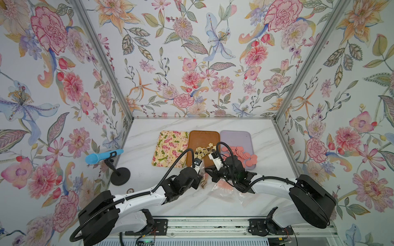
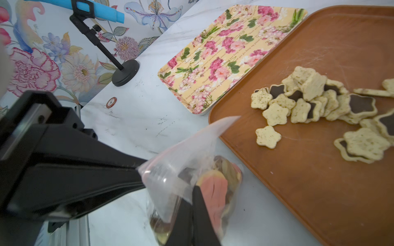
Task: Pour cookies out of the ziploc bag
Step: Open the ziploc bag at the center of the board.
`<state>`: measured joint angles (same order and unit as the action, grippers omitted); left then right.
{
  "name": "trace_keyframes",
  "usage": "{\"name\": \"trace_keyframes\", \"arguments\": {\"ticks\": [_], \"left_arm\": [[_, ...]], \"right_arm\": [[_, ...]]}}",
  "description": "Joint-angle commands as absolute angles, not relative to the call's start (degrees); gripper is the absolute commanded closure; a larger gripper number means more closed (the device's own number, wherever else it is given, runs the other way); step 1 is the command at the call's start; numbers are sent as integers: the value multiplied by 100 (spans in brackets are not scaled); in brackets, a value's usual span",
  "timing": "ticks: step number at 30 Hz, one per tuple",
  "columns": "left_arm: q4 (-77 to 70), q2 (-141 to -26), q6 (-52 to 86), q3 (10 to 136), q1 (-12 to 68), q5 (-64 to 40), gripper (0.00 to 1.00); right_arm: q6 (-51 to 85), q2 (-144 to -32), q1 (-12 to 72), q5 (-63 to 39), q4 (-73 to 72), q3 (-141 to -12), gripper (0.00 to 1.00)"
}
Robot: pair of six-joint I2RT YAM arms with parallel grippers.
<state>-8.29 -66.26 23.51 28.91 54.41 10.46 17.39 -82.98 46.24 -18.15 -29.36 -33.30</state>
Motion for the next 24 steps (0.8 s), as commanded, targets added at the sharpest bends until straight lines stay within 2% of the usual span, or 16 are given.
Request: {"name": "trace_keyframes", "arguments": {"ticks": [1, 6, 11, 24], "left_arm": [[-861, -6129, 2595, 2403, 5051, 1141, 100], [-1442, -5672, 2737, 1914, 4545, 363, 100], [-1403, -5528, 2741, 1837, 4231, 79, 100], [-947, -5778, 2872, 1870, 3841, 271, 100]], "right_arm": [[1792, -8113, 4450, -1482, -2936, -3173, 100], [1772, -8112, 4456, -1607, -2984, -3123, 100], [1819, -8056, 4459, -1458, -3019, -2938, 100], [1762, -7728, 4459, -655, -2499, -2743, 100]]}}
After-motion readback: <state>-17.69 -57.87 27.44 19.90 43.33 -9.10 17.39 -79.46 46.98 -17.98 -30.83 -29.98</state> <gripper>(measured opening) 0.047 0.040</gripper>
